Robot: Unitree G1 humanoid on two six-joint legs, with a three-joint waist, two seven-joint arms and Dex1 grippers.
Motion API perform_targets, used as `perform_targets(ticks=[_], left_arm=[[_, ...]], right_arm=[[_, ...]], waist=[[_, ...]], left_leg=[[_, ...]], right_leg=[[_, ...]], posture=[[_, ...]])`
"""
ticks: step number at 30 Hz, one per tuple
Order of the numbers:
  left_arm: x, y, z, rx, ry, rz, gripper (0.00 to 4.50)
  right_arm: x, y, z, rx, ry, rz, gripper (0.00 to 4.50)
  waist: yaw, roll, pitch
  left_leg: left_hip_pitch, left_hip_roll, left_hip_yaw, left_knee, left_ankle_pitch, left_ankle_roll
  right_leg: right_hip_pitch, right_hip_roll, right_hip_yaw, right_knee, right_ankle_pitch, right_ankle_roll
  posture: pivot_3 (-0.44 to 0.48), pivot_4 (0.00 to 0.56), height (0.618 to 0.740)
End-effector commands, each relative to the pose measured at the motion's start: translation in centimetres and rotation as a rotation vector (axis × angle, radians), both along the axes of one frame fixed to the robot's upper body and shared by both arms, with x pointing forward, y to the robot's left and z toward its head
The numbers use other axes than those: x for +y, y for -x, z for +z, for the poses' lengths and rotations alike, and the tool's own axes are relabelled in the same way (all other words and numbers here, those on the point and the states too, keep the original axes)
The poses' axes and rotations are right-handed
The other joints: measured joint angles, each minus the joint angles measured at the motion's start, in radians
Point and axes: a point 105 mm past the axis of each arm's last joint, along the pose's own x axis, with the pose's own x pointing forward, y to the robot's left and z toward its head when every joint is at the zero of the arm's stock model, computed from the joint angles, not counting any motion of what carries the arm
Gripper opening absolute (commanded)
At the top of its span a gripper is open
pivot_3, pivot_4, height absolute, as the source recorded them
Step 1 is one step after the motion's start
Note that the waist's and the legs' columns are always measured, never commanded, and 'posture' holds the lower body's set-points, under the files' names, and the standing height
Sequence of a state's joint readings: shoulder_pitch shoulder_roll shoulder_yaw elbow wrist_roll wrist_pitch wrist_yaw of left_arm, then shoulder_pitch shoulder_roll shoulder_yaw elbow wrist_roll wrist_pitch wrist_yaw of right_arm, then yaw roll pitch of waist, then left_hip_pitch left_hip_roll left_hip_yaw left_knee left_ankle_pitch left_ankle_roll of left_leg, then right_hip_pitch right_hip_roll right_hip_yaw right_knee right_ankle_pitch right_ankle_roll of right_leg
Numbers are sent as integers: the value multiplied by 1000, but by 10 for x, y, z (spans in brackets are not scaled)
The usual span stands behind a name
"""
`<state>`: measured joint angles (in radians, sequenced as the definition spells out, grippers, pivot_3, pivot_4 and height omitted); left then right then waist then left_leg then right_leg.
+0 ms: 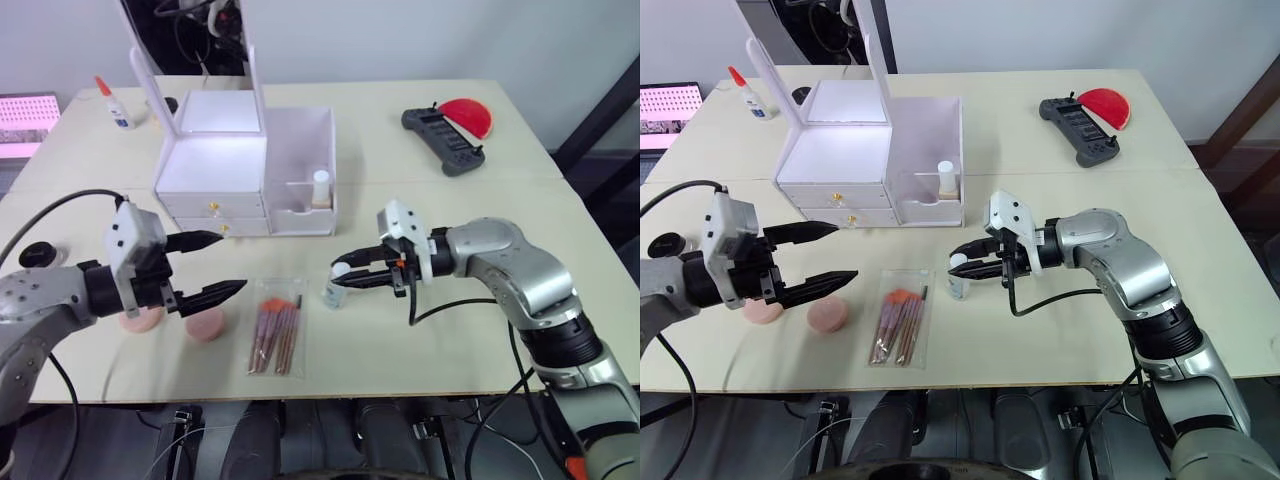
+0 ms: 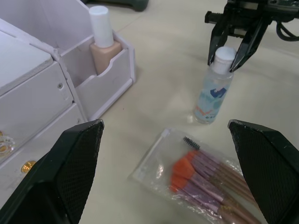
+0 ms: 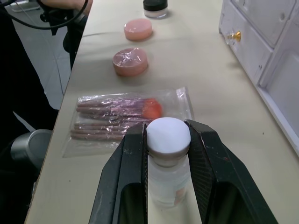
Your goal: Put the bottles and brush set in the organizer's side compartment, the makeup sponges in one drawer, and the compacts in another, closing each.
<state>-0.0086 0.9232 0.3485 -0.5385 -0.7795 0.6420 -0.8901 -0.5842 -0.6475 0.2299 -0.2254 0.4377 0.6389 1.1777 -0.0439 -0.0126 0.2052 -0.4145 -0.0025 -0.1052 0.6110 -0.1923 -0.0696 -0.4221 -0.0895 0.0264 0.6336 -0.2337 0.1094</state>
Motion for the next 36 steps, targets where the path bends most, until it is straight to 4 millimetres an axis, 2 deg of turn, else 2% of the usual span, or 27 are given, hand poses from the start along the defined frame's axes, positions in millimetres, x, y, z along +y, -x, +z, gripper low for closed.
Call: perform_targets(ticks=[1, 5, 11, 16, 19, 23, 26, 31, 36], left_arm=[[5, -1, 10, -57, 1, 17, 4500], [10, -2, 12, -70, 15, 47, 4500], [33, 1, 12, -117, 52, 180, 4500], [47, 4, 5, -166, 81, 303, 4500], [49, 12, -2, -180, 101, 372, 4500], [47, 22, -9, -178, 105, 420, 4500], [47, 28, -11, -181, 109, 450, 4500], [48, 36, -12, -177, 110, 482, 4500], [48, 37, -12, -177, 109, 490, 4500]], right_arm=[[0, 1, 10, -45, -18, 23, 686], [0, -3, 24, -66, -30, 36, 686], [16, -25, 77, -166, -113, 77, 686], [41, -50, 115, -269, -162, 112, 686], [66, -74, 133, -335, -169, 89, 686], [82, -90, 132, -370, -132, 97, 686], [88, -97, 124, -375, -100, 102, 686], [91, -103, 105, -358, -25, 113, 686], [95, -107, 96, -359, -8, 103, 686]], waist=[[1, 0, 0], [1, 0, 0], [-8, 0, 0], [-8, 0, 0], [-14, 0, 0], [-16, -1, 0], [-18, -1, 0], [-27, -1, 0], [-28, -1, 0]], left_leg=[[0, 0, 0, 0, 0, 0], [0, 0, 0, 0, 0, 0], [0, 1, 0, -1, 0, 0], [0, 2, -1, -1, 0, 0], [0, 2, 0, -1, 0, 0], [0, 2, -1, -3, 0, 0], [0, 2, 0, -4, 0, 0], [0, 2, -1, -4, 0, 0], [0, 2, -1, -5, 0, 0]], right_leg=[[0, 0, 0, 0, 0, 0], [0, 0, 0, 0, 0, 0], [-1, 1, 0, 0, 1, -1], [-1, 2, -1, -1, 1, -1], [-1, 2, -1, -1, 1, -2], [-2, 2, -1, -2, 2, -2], [-2, 2, -1, -3, 2, -2], [-2, 2, -1, -2, 2, -3], [-3, 2, -1, -2, 2, -3]], posture=[[0, 150, 740], [0, 150, 740], [0, 150, 740], [0, 150, 740], [0, 150, 740], [0, 150, 740], [0, 150, 740], [0, 150, 740], [0, 150, 740]])
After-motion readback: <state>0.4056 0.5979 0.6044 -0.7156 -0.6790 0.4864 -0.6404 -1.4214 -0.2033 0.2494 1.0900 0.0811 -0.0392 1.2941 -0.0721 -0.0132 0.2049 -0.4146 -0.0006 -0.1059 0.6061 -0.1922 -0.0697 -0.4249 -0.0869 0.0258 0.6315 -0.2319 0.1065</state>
